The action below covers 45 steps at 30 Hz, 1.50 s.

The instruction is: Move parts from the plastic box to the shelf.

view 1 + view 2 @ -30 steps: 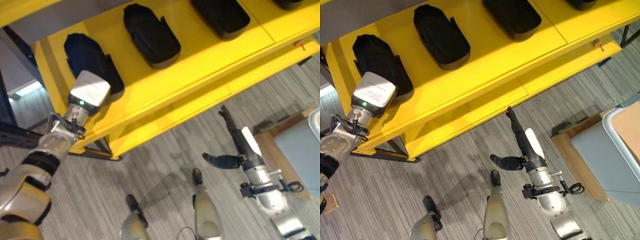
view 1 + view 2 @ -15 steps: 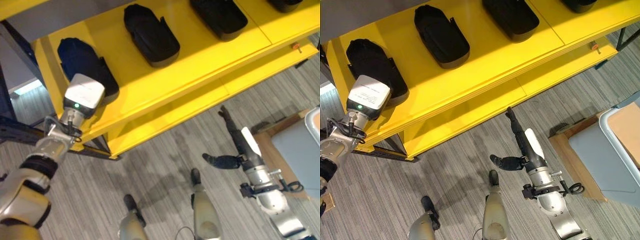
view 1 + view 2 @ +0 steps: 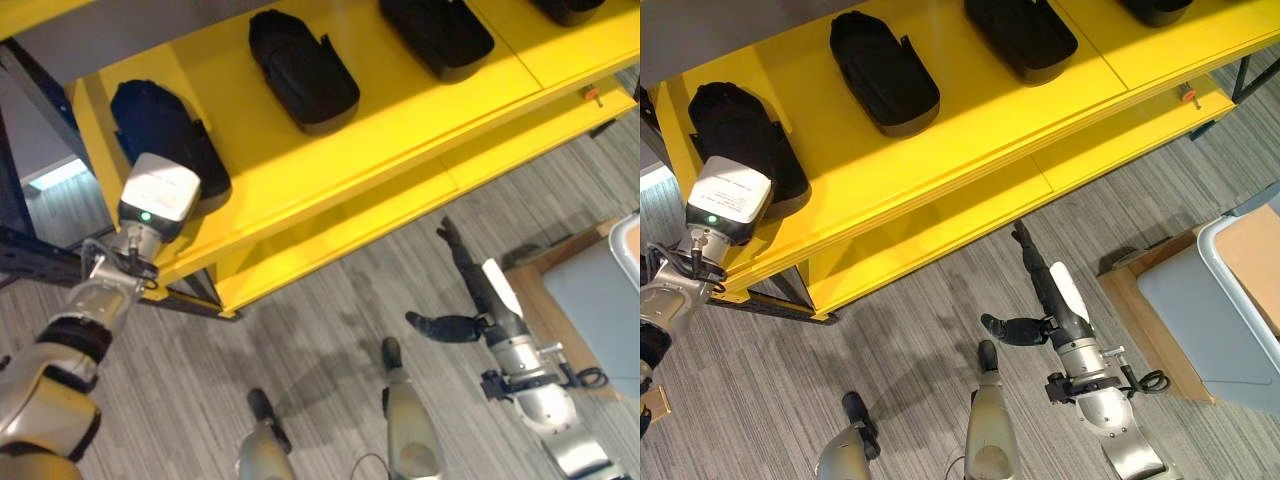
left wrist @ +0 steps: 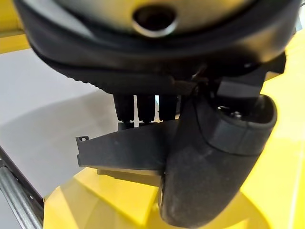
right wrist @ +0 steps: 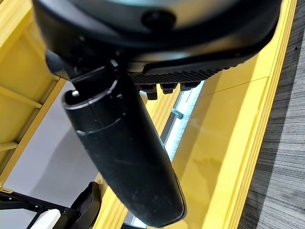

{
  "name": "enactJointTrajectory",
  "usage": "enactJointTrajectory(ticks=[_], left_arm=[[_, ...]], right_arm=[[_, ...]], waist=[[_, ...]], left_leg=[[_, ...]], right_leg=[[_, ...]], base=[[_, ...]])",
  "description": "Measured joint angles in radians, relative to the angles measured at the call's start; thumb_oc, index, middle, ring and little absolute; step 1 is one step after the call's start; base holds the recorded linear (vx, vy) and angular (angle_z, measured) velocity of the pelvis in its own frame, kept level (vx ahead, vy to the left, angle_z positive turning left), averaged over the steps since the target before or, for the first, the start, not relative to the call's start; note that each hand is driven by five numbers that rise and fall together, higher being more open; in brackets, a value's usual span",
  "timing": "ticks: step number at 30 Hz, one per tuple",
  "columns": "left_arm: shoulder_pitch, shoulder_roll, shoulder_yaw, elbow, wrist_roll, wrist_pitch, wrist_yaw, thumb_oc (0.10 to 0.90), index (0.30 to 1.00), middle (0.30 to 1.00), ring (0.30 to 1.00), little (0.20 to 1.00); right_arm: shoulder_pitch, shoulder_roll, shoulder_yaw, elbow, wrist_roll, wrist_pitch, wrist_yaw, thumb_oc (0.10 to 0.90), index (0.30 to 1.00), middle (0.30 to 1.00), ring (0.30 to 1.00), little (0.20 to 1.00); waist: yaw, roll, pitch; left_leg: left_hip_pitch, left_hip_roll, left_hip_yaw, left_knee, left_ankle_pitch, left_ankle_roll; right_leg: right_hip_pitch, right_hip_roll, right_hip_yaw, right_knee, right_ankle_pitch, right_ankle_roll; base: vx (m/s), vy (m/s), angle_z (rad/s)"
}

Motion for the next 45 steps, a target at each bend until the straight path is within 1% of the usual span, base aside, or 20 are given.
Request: enactJointTrajectory(ticks=[2, 3, 7, 10, 14, 24, 26, 29, 34, 36, 41, 45], left_arm=[[0.0, 0.0, 0.001, 0.003, -0.001, 0.001, 0.0, 0.4, 0.3, 0.3, 0.3, 0.3], [0.0, 0.0, 0.001, 0.004, -0.001, 0.003, 0.001, 0.9, 1.0, 1.0, 1.0, 1.0], [-0.002, -0.001, 0.002, 0.017, -0.005, 0.003, -0.001, 0.9, 1.0, 1.0, 1.0, 1.0], [-0.004, -0.001, 0.002, 0.018, -0.038, 0.003, -0.015, 0.9, 1.0, 1.0, 1.0, 1.0], [0.0, -0.001, 0.01, 0.012, -0.039, 0.007, -0.02, 0.9, 1.0, 1.0, 1.0, 1.0], [0.005, 0.0, 0.022, 0.009, -0.039, 0.006, -0.026, 0.9, 1.0, 1.0, 1.0, 1.0], [0.006, 0.009, 0.022, -0.002, -0.038, 0.003, -0.046, 0.9, 1.0, 1.0, 1.0, 1.0], [0.025, 0.03, 0.022, -0.002, -0.036, -0.003, -0.059, 0.9, 1.0, 1.0, 1.0, 1.0], [0.062, 0.043, 0.024, 0.019, -0.031, -0.003, -0.088, 0.9, 1.0, 1.0, 1.0, 1.0], [0.087, 0.068, 0.024, 0.02, -0.028, -0.006, -0.089, 0.9, 1.0, 1.0, 1.0, 1.0], [0.106, 0.074, 0.027, 0.042, -0.027, -0.006, -0.107, 0.9, 1.0, 1.0, 1.0, 1.0], [0.109, 0.075, 0.033, 0.041, -0.026, -0.007, -0.11, 0.9, 1.0, 1.0, 1.0, 1.0]], right_arm=[[0.002, 0.0, -0.001, 0.0, 0.0, 0.0, 0.0, 0.9, 1.0, 1.0, 1.0, 1.0], [0.002, 0.0, -0.001, 0.0, 0.0, 0.0, 0.0, 0.9, 1.0, 1.0, 1.0, 1.0], [0.003, -0.004, -0.001, 0.0, -0.001, 0.001, 0.001, 0.9, 1.0, 1.0, 1.0, 1.0], [0.003, -0.013, -0.002, 0.0, -0.001, 0.001, 0.001, 0.9, 1.0, 1.0, 1.0, 1.0], [0.004, -0.015, -0.008, 0.0, -0.001, 0.002, 0.005, 0.9, 1.0, 1.0, 1.0, 1.0], [0.003, -0.018, -0.01, 0.0, -0.001, 0.002, 0.009, 0.9, 1.0, 1.0, 1.0, 1.0], [0.004, -0.018, -0.011, 0.0, -0.001, 0.002, 0.009, 0.9, 1.0, 1.0, 1.0, 1.0], [0.003, -0.018, -0.011, 0.0, -0.001, 0.003, 0.011, 0.9, 1.0, 1.0, 1.0, 1.0], [0.009, -0.019, -0.017, 0.0, -0.001, 0.005, 0.016, 0.9, 1.0, 1.0, 1.0, 1.0], [0.009, -0.019, -0.017, 0.0, -0.001, 0.005, 0.02, 0.9, 1.0, 1.0, 1.0, 1.0], [0.02, -0.021, -0.019, 0.0, -0.001, 0.006, 0.022, 0.9, 1.0, 1.0, 1.0, 1.0], [0.029, -0.021, -0.021, 0.0, -0.001, 0.006, 0.029, 0.9, 1.0, 1.0, 1.0, 1.0]], waist=[[-0.001, 0.0, 0.0], [-0.002, 0.0, 0.0], [-0.004, 0.0, 0.0], [-0.003, 0.0, 0.0], [-0.002, 0.001, 0.0], [-0.002, 0.003, 0.0], [-0.002, 0.004, 0.001], [-0.002, 0.01, 0.001], [0.003, 0.028, 0.001], [0.007, 0.03, 0.002], [0.026, 0.043, 0.001], [0.026, 0.045, 0.001]], left_leg=[[-0.009, 0.002, 0.0, 0.01, -0.004, 0.0], [-0.011, 0.002, -0.001, 0.013, -0.005, 0.0], [-0.011, 0.002, 0.0, 0.015, -0.006, 0.0], [-0.011, 0.006, 0.0, 0.028, -0.016, 0.0], [-0.013, 0.014, 0.0, 0.034, -0.019, -0.003], [-0.012, 0.015, 0.0, 0.035, -0.019, -0.002], [-0.012, 0.014, 0.0, 0.035, -0.018, -0.002], [-0.01, 0.014, 0.0, 0.035, -0.018, -0.002], [-0.009, 0.014, 0.001, 0.035, -0.018, -0.002], [-0.007, 0.014, 0.001, 0.036, -0.018, -0.002], [0.004, 0.013, 0.001, 0.033, -0.017, -0.002], [0.006, 0.013, 0.001, 0.031, -0.015, 0.0]], right_leg=[[-0.003, 0.0, -0.001, 0.0, 0.0, -0.001], [-0.004, 0.0, -0.001, 0.0, 0.0, -0.001], [-0.004, 0.0, 0.0, 0.002, 0.0, -0.001], [-0.005, 0.002, 0.004, 0.003, 0.0, -0.001], [-0.005, 0.01, 0.004, 0.004, 0.0, -0.003], [-0.009, 0.01, 0.005, 0.013, 0.001, -0.002], [-0.009, 0.01, 0.006, 0.015, 0.001, -0.002], [-0.009, 0.01, 0.006, 0.015, 0.001, -0.003], [-0.007, 0.01, 0.005, 0.018, 0.0, -0.003], [-0.006, 0.01, 0.005, 0.019, 0.0, -0.003], [0.0, 0.009, 0.008, 0.021, 0.0, -0.003], [0.001, 0.009, 0.008, 0.023, 0.0, -0.004]], base=[[0.0, 0.0, 0.0], [0.0, 0.0, 0.0], [0.0, 0.0, 0.0], [0.0, 0.001, -0.05], [0.0, 0.0, -0.01], [0.0, 0.0, 0.0], [0.0, 0.0, 0.0], [0.0, 0.0, 0.0], [0.0, 0.0, 0.0], [0.0, 0.0, 0.0], [0.0, 0.001, -0.02], [0.0, 0.0, 0.0]])
